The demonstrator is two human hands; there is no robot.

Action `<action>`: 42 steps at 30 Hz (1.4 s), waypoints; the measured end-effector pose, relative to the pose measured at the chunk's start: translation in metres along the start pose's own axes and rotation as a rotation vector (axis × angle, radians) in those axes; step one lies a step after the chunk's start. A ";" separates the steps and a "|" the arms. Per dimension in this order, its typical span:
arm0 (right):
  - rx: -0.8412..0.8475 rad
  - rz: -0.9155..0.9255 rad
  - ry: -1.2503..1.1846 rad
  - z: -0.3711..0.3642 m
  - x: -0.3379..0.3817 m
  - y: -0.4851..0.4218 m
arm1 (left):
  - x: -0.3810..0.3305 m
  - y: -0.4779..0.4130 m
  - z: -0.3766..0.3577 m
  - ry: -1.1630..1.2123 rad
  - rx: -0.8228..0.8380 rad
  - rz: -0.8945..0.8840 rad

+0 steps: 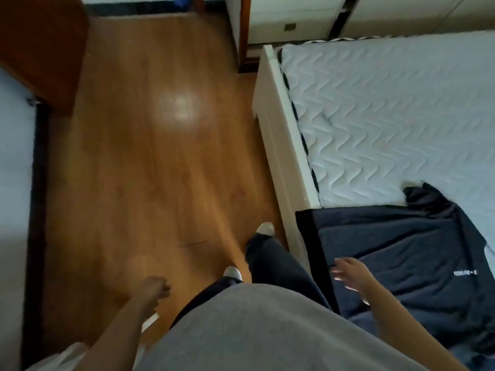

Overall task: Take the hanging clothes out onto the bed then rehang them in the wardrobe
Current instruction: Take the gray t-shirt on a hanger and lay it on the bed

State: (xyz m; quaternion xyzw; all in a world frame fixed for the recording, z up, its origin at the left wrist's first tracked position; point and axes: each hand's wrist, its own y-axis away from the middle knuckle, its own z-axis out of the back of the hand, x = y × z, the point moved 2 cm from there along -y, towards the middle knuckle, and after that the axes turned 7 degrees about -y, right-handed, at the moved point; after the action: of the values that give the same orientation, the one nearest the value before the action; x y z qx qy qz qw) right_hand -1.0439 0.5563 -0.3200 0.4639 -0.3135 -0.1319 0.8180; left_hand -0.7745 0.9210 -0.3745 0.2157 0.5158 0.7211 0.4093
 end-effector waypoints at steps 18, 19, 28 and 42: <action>0.116 0.040 0.083 -0.086 0.394 -0.156 | -0.389 -0.032 0.104 -0.062 -0.046 -0.305; 0.117 0.057 0.099 -0.095 0.422 -0.161 | -0.419 -0.030 0.111 -0.083 -0.043 -0.358; 0.108 0.183 0.010 -0.164 0.627 -0.201 | -0.623 -0.078 0.224 -0.255 -0.102 -0.572; -0.199 0.391 -0.470 -0.098 0.840 -0.219 | -1.038 0.003 0.269 -0.231 -0.161 -1.248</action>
State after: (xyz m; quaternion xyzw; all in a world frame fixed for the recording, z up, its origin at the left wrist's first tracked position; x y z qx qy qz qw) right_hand -0.3199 0.0800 -0.2124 0.2695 -0.5625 -0.1057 0.7744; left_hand 0.0149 0.2296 -0.1561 -0.0804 0.4411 0.3555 0.8201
